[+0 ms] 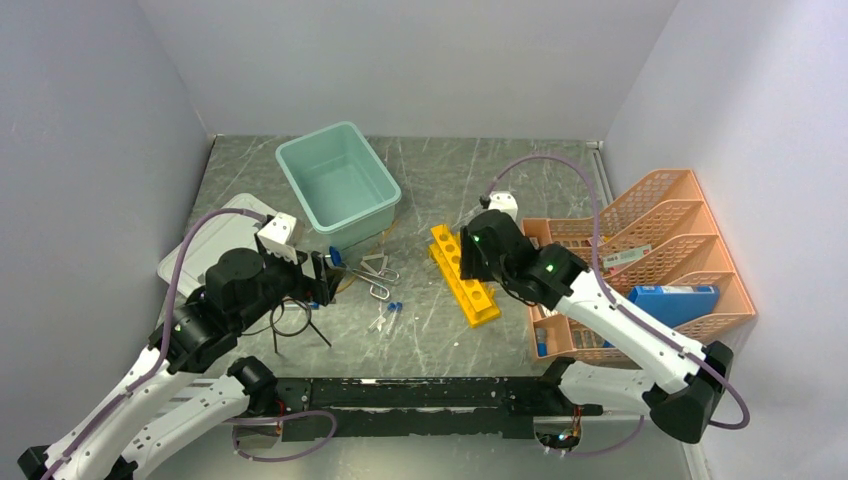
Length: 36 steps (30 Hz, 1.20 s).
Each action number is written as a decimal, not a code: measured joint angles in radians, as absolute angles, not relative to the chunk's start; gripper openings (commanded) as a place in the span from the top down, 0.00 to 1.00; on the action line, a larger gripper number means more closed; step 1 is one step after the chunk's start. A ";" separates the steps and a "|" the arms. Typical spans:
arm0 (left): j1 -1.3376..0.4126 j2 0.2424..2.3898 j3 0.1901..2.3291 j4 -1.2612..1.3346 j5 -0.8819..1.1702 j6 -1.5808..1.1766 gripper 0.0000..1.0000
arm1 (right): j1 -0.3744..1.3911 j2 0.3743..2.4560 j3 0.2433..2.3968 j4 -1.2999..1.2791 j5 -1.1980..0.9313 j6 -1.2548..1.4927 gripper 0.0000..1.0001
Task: Organize the chemistry lab equipment
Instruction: Move the test tube rack to the center of the board.
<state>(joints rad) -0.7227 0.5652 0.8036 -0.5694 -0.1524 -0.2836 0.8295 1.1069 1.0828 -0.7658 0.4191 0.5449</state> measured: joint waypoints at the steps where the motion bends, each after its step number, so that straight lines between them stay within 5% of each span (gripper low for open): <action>1: -0.723 0.566 0.804 -0.569 -0.152 -0.284 0.06 | 0.830 1.097 1.073 -0.787 0.403 0.551 0.41; 36: -0.723 0.556 0.803 -0.569 -0.152 -0.284 0.05 | 0.769 1.181 0.838 -0.741 0.250 0.510 0.41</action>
<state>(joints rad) -0.7227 0.5564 0.8028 -0.5694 -0.1516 -0.2836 0.7692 1.1809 0.8383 -0.7406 0.2501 0.5098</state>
